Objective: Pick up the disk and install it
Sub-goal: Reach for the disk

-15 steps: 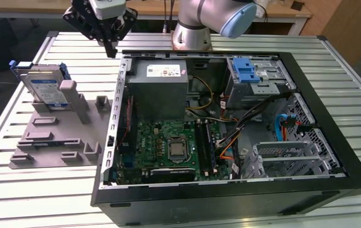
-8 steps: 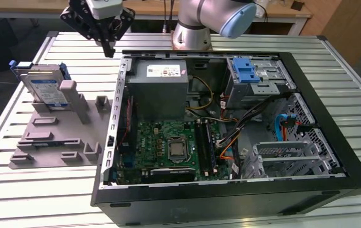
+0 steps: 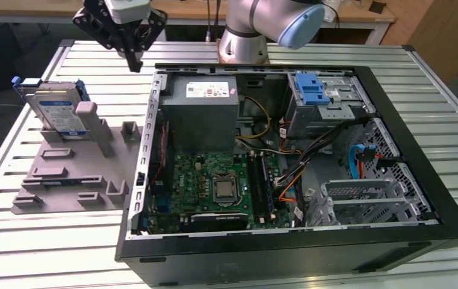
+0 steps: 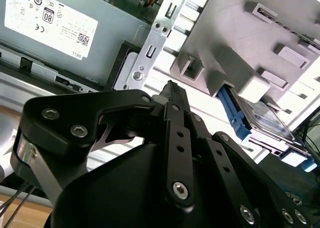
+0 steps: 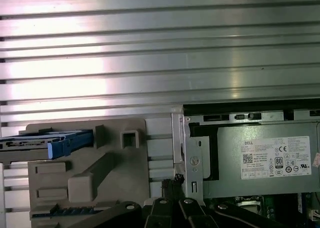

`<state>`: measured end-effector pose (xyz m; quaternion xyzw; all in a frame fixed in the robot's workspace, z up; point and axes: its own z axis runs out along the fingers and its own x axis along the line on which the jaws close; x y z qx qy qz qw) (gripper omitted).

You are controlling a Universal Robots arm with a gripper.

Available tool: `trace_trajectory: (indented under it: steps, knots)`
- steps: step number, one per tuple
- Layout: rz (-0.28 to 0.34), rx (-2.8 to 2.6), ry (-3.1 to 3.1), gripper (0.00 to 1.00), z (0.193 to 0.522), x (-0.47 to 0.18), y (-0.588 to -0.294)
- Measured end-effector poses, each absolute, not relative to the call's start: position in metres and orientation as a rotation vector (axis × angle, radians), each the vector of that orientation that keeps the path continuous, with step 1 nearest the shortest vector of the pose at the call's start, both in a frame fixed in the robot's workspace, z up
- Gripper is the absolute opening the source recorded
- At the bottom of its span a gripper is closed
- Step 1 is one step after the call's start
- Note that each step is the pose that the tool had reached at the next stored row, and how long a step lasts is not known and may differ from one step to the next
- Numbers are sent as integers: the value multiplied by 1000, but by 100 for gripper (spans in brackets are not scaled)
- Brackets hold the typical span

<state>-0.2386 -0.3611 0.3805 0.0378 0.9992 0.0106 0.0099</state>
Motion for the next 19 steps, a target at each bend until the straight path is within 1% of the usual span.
trace_trajectory:
  steps: [19]
  knots:
    - [33, 118, 3120, 11, 378, -255, -353]
